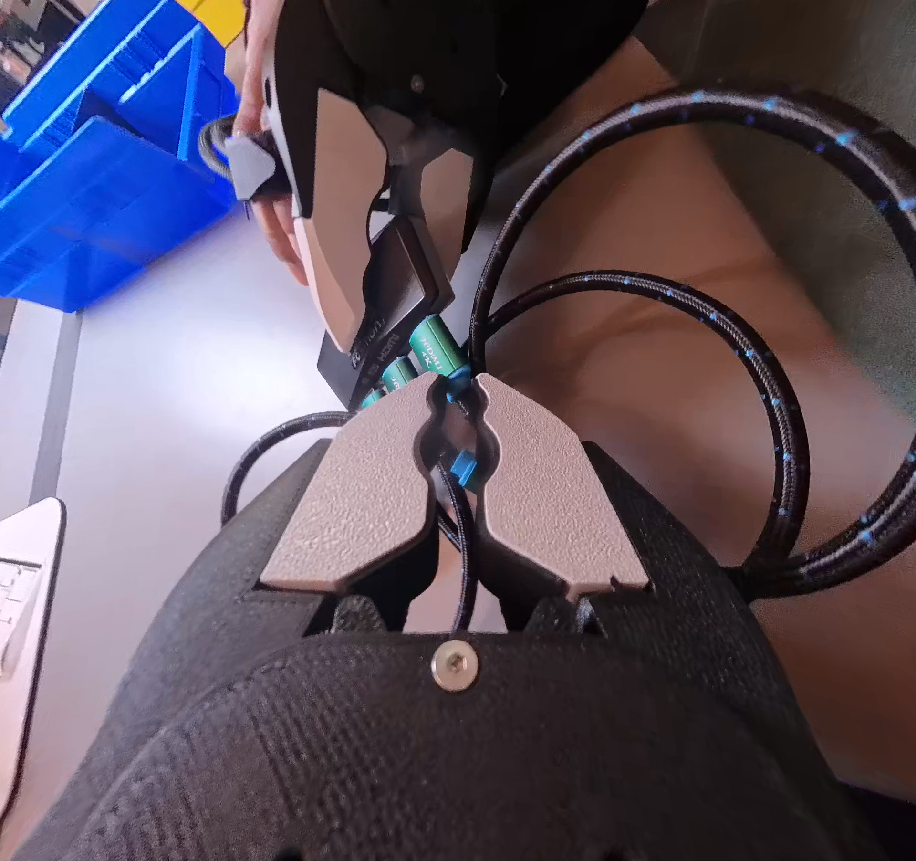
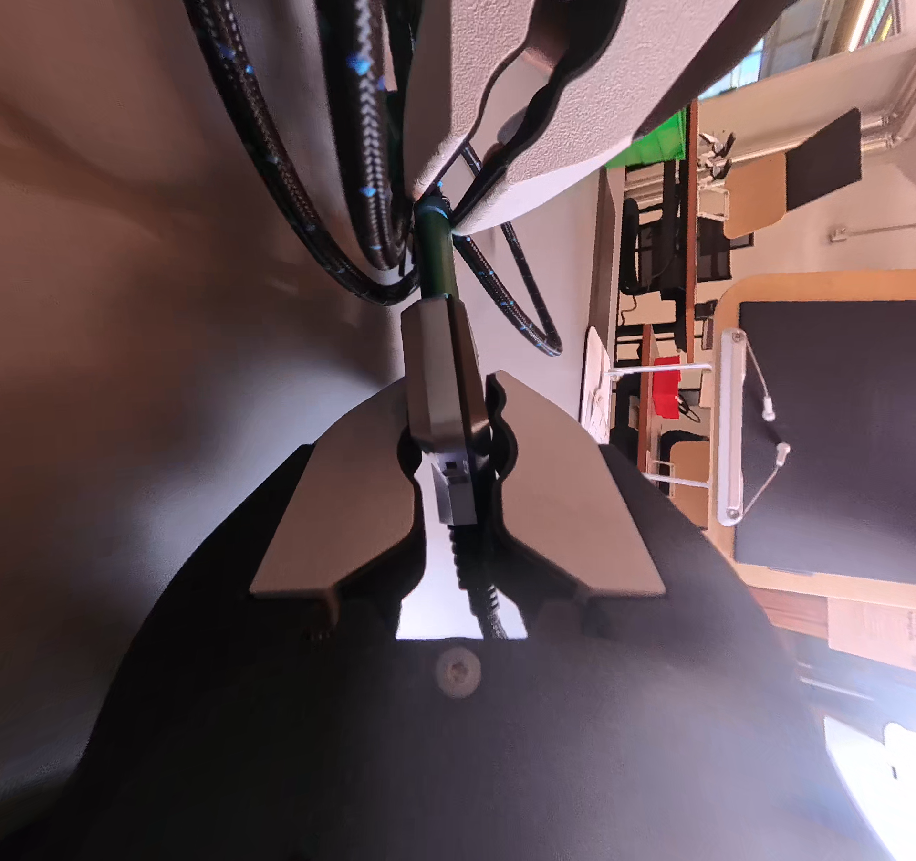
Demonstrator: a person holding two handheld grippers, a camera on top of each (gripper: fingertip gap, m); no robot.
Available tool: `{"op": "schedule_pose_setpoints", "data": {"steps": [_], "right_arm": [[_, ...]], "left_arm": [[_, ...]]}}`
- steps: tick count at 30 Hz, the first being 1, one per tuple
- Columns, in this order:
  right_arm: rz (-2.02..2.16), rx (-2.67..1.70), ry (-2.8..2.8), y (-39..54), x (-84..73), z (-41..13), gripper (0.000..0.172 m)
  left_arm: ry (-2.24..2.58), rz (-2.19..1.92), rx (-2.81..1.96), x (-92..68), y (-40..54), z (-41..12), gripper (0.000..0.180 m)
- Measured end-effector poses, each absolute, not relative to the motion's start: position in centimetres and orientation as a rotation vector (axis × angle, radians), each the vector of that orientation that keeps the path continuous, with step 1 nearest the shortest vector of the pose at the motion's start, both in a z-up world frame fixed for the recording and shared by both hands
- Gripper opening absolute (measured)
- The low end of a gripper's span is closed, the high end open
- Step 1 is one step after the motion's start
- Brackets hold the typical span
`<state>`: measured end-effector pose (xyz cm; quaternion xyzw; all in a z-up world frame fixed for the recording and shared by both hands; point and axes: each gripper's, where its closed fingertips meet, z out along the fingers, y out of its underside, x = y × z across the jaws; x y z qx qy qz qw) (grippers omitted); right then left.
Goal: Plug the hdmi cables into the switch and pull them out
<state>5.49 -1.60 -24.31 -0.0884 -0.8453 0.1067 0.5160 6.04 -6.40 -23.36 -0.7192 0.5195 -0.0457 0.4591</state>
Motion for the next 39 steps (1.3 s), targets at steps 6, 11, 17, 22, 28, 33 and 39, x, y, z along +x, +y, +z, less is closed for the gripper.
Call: {"op": "schedule_pose_setpoints", "data": {"steps": [6, 11, 17, 22, 28, 33, 39], "right_arm": [[0.179, -0.225, -1.947, -0.4, 5.2, -23.7, 0.025], [0.118, -0.265, -1.876, 1.6, 4.7, -22.9, 0.025], [0.029, -0.259, -1.726, 3.8, 4.0, -19.9, 0.024], [-0.077, -0.212, -1.642, 4.9, 3.6, -18.2, 0.023], [-0.128, -0.119, -1.574, 4.2, 2.4, -16.8, 0.023], [-0.096, -0.164, -1.543, 3.9, 2.2, -16.3, 0.026], [0.131, -0.328, -1.722, 2.2, 3.6, -17.2, 0.058]], "left_arm": [[1.116, 0.014, -1.766, 3.9, -5.4, -21.0, 0.018], [0.795, 0.003, -1.708, -0.4, -5.6, -17.3, 0.024], [0.295, -0.271, -1.766, -6.8, -5.7, -17.6, 0.028], [-0.093, -0.980, -1.637, -6.1, -5.6, -16.8, 0.049], [-0.139, -1.294, -1.704, -0.9, -4.6, -18.9, 0.058], [0.087, -1.205, -1.641, -0.4, -5.0, -16.4, 0.014], [0.351, -0.823, -1.720, -2.2, -5.6, -14.6, 0.012]]}}
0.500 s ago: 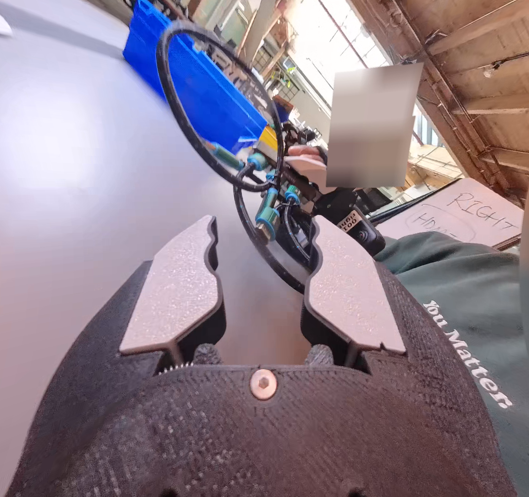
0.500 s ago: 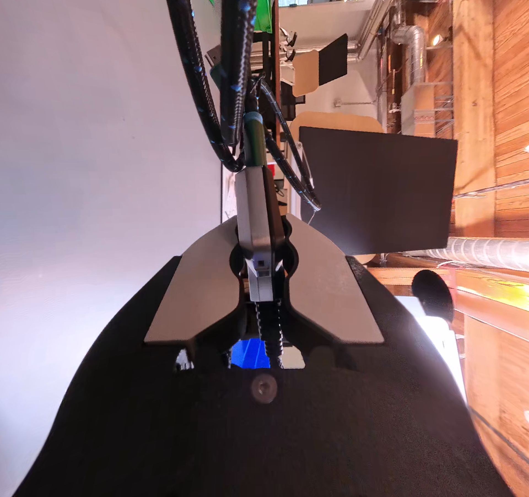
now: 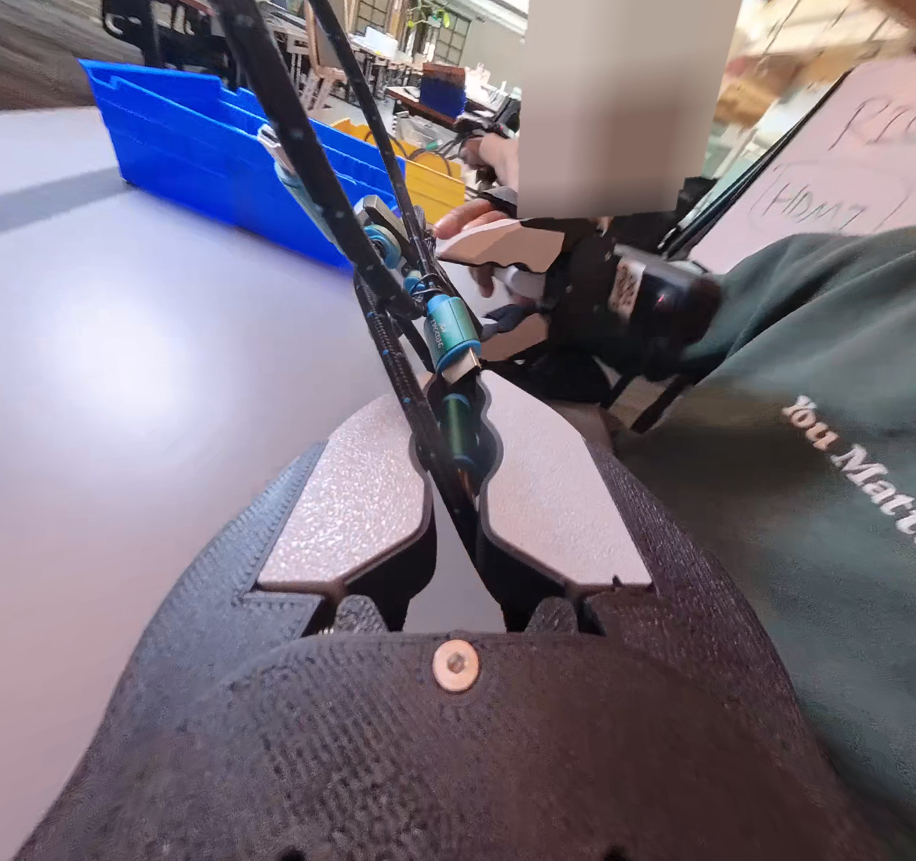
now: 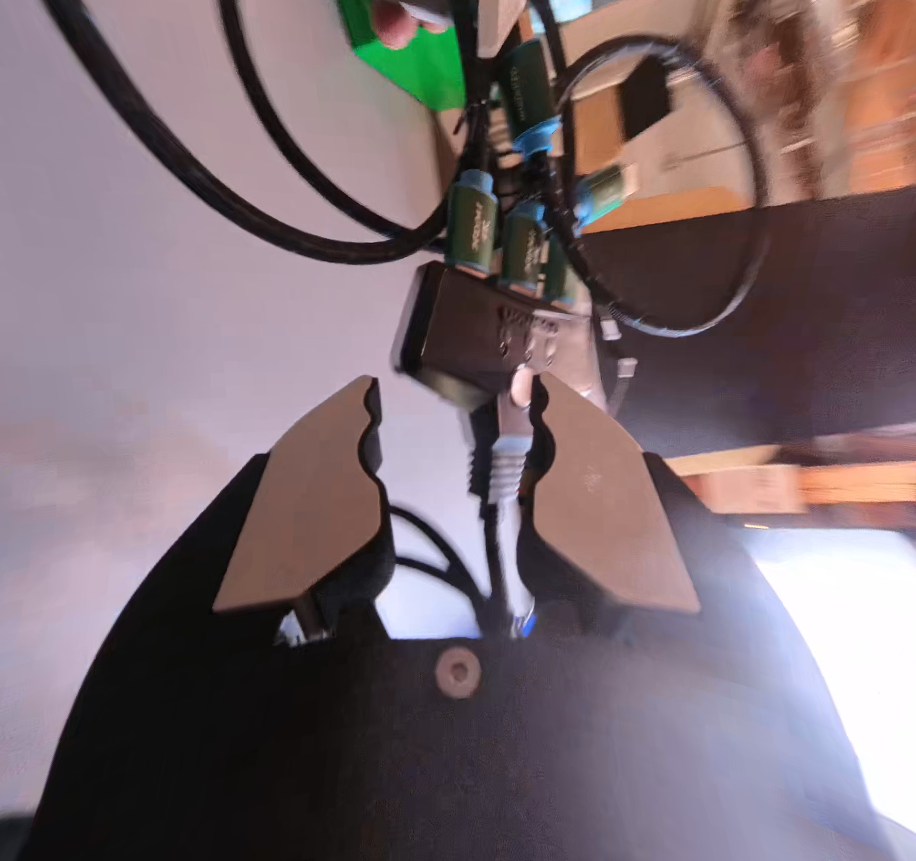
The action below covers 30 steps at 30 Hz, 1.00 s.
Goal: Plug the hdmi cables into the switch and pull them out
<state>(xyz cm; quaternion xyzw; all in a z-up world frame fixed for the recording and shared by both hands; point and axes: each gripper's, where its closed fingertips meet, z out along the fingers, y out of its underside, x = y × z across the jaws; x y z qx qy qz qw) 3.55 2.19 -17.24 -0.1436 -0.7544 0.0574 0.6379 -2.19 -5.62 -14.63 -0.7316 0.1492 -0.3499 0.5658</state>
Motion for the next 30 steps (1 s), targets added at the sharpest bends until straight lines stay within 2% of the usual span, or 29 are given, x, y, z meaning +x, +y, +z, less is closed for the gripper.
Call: {"op": "schedule_pose_setpoints", "data": {"steps": [2, 4, 7, 10, 14, 16, 17, 18, 22, 26, 30], "right_arm": [[0.337, -0.466, -1.843, 1.2, 4.8, -17.0, 0.060], [0.608, -0.618, -1.901, 0.6, 5.8, -14.8, 0.055], [0.855, -0.833, -1.990, 1.8, 6.0, -12.1, 0.058], [0.976, -1.021, -2.154, 2.9, 5.5, -13.0, 0.068], [1.196, -1.170, -2.297, 1.0, 4.3, -14.4, 0.068], [1.233, -1.178, -2.361, -0.6, 4.1, -15.0, 0.040], [1.231, -1.175, -2.385, -1.1, 4.1, -15.2, 0.035], [1.240, -1.164, -2.385, -1.4, 4.1, -15.1, 0.023], [1.279, -1.145, -2.334, -2.0, 5.1, -13.2, 0.021], [1.170, -1.153, -2.296, 0.0, 7.0, -10.0, 0.020], [1.046, -1.173, -2.241, 2.8, 9.2, -5.3, 0.020]], "left_arm": [[0.439, -0.747, -1.733, -3.1, -6.2, -14.2, 0.012], [0.547, -0.698, -1.747, -3.5, -6.6, -14.3, 0.011], [0.664, -0.674, -1.724, -3.1, -6.6, -14.1, 0.011], [0.744, -0.662, -1.687, -2.3, -6.3, -13.8, 0.011], [0.850, -0.662, -1.611, -0.9, -7.0, -13.6, 0.011], [0.877, -0.650, -1.582, -0.4, -7.4, -13.6, 0.010], [0.876, -0.636, -1.577, -0.5, -7.6, -13.6, 0.010], [0.839, -0.609, -1.579, -1.1, -7.5, -13.6, 0.010], [0.677, -0.630, -1.514, -2.2, -8.1, -12.6, 0.012], [0.558, -0.498, -1.442, -3.7, -8.2, -11.1, 0.024], [0.428, -0.533, -1.408, -5.9, -8.6, -10.4, 0.021]]}}
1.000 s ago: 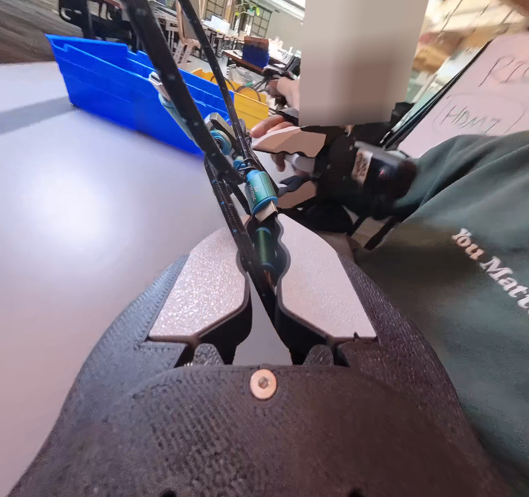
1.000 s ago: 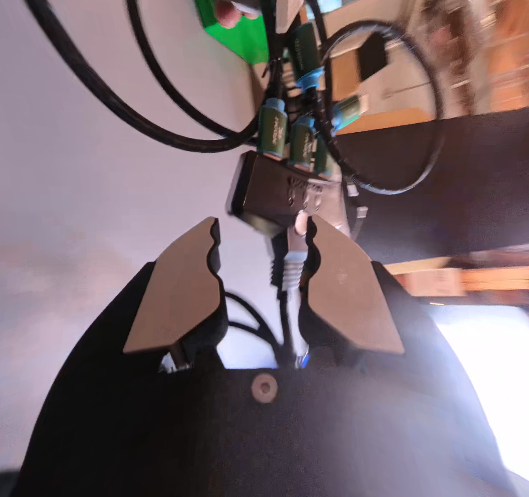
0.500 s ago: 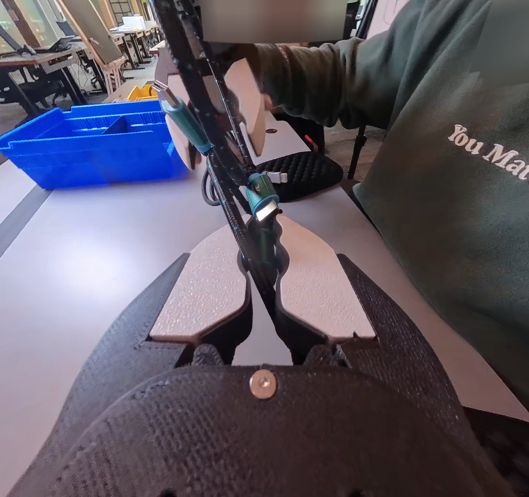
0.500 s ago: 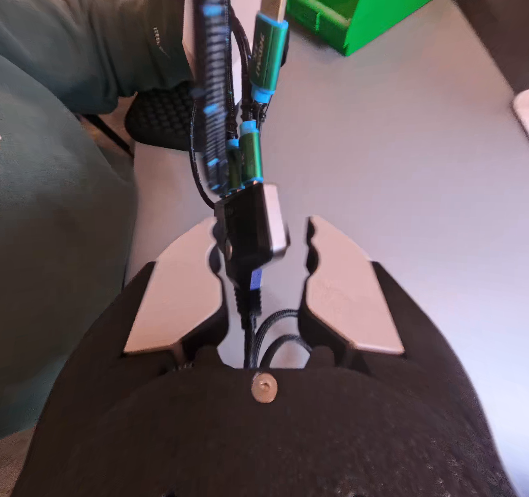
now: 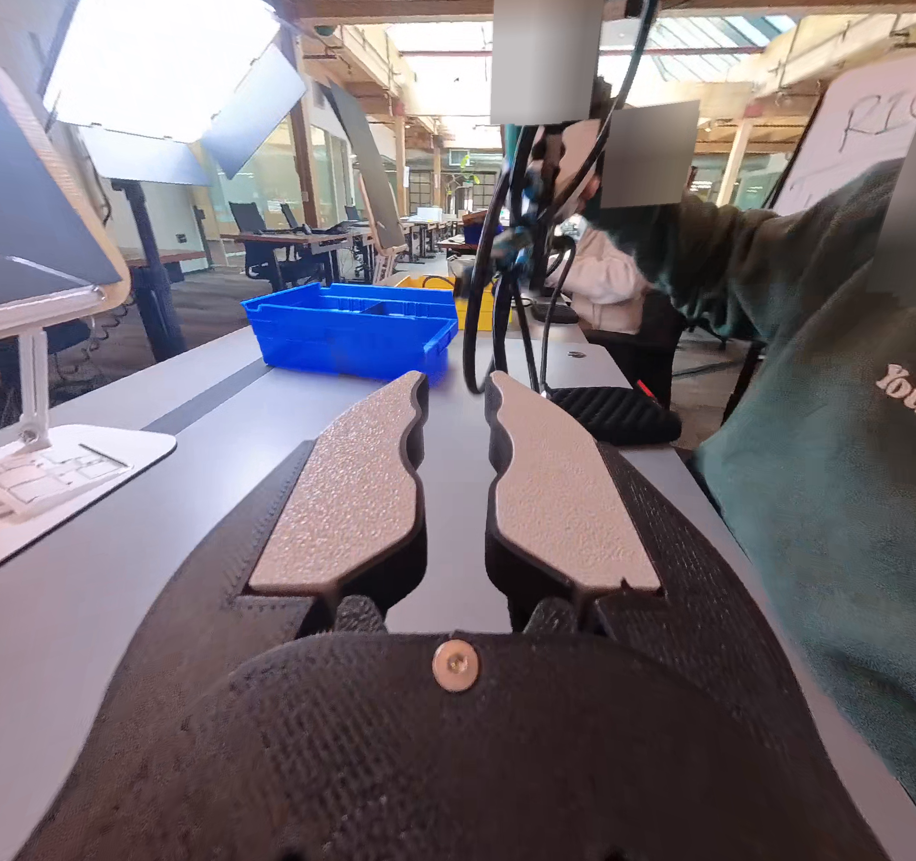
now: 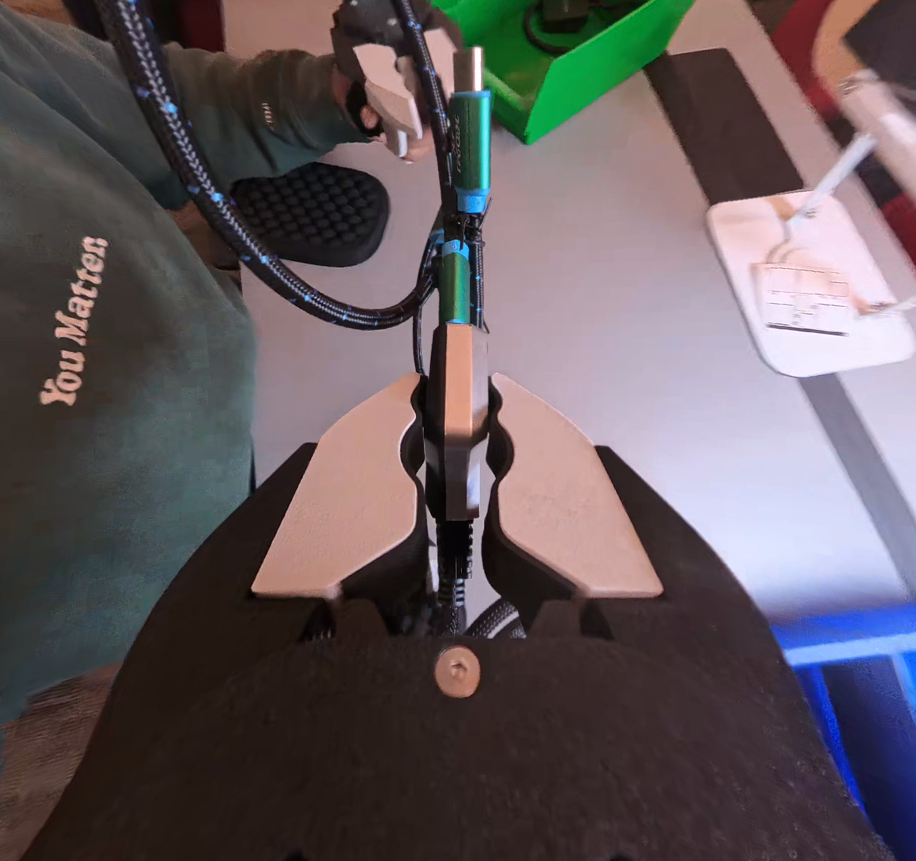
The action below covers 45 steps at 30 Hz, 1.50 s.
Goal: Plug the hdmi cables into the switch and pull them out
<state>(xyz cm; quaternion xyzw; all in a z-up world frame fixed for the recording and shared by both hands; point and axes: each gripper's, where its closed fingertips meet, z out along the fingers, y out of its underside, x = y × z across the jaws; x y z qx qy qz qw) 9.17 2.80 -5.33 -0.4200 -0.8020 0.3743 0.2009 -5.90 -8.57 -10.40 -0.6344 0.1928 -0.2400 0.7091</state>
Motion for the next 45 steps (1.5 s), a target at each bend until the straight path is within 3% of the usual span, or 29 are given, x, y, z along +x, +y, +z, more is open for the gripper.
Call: {"op": "schedule_pose_setpoints", "data": {"steps": [8, 13, 22, 30, 40, 45], "right_arm": [[0.552, -1.185, -2.044, 13.1, 11.4, 5.3, 0.021], [0.151, -1.185, -2.010, 21.9, 11.0, 7.7, 0.021], [-0.577, -1.388, -2.144, 38.3, 10.2, -1.0, 0.021], [-1.156, -1.321, -2.513, 45.7, 7.9, -10.1, 0.021], [-1.602, -1.008, -2.738, 49.9, 5.8, -13.4, 0.021], [-1.538, -0.880, -2.780, 49.4, 4.4, -13.9, 0.021]], "left_arm": [[0.424, -0.562, -1.523, -5.4, -7.8, -13.8, 0.015], [0.469, -0.560, -1.589, -4.2, -7.4, -15.7, 0.013], [0.498, -0.571, -1.702, -3.7, -6.6, -18.9, 0.010], [0.495, -0.620, -1.774, -3.7, -6.3, -21.3, 0.009], [0.563, -0.643, -1.812, -2.8, -6.6, -22.4, 0.009], [0.584, -0.655, -1.819, -2.4, -6.8, -22.5, 0.009]]}}
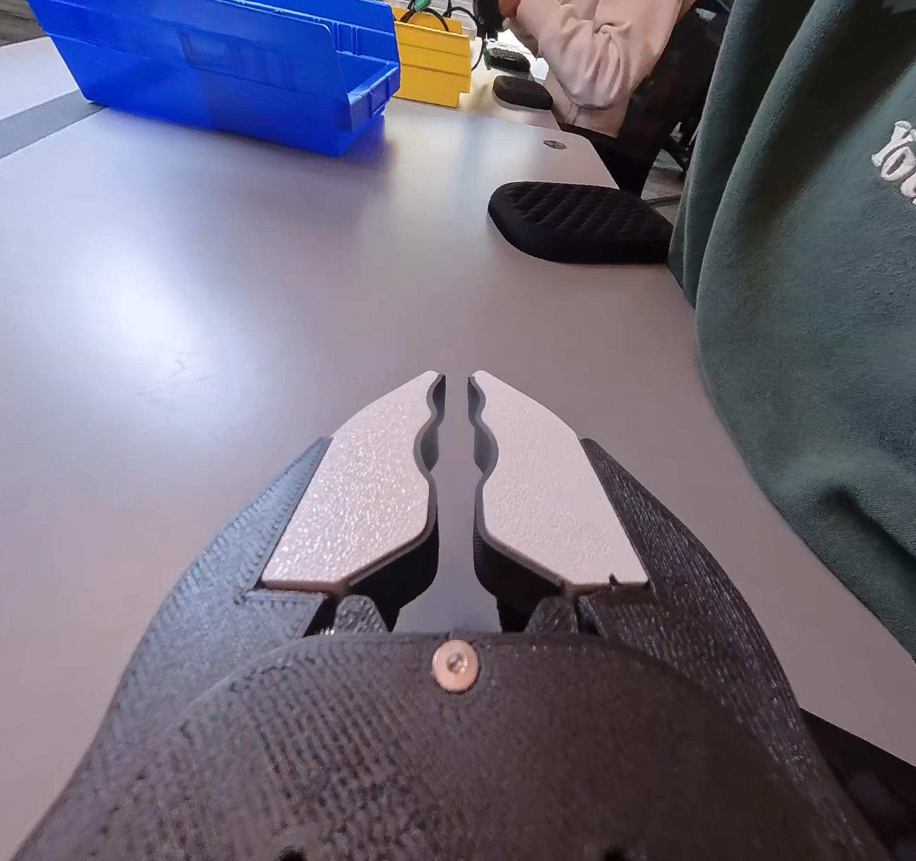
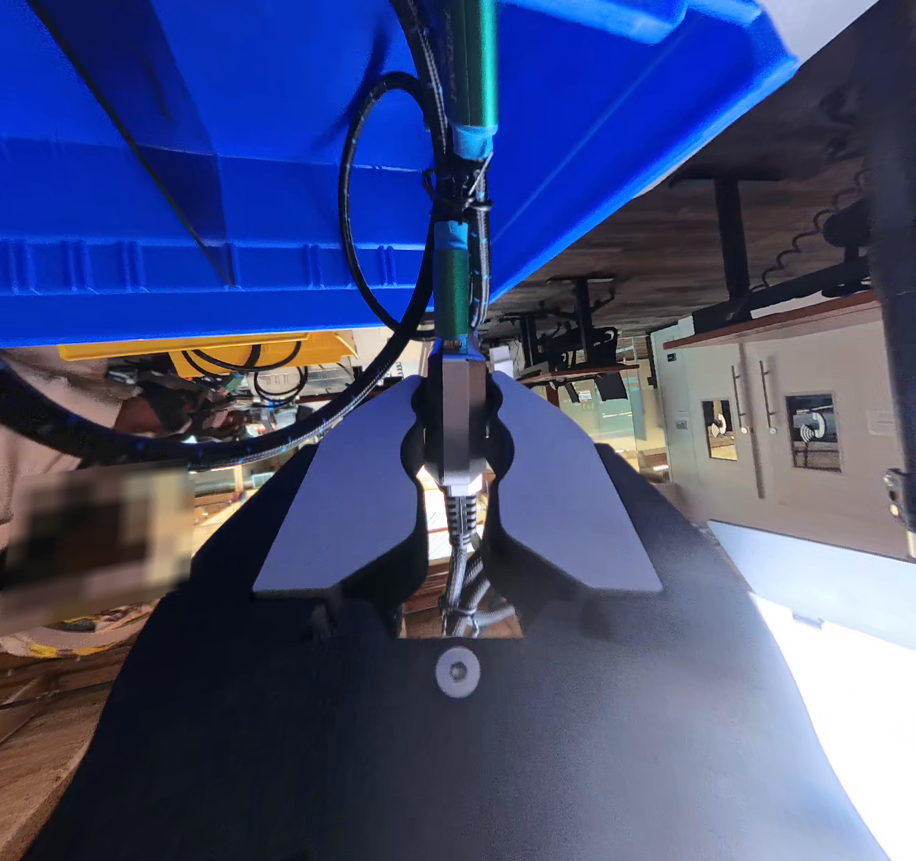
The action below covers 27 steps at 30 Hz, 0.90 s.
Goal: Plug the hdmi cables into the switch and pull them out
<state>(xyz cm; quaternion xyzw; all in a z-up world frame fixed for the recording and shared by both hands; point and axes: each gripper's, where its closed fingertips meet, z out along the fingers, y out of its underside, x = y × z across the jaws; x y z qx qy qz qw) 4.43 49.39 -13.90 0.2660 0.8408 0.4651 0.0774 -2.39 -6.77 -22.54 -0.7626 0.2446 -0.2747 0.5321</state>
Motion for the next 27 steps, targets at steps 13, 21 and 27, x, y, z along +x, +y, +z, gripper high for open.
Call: {"op": "schedule_pose_setpoints", "data": {"steps": [13, 21, 27], "right_arm": [[0.917, 1.033, 2.445, 42.3, 6.1, -15.1, 0.022], [1.077, 1.046, 2.481, 44.6, 5.1, -19.6, 0.050], [1.276, 1.142, 2.535, 45.8, 4.3, -17.3, 0.059]], "left_arm": [[0.568, -0.708, -1.820, -2.4, -6.9, -22.5, 0.008], [0.610, -0.687, -1.837, -2.0, -7.2, -22.9, 0.008], [0.589, -0.701, -1.833, -2.1, -7.1, -22.7, 0.008]]}}
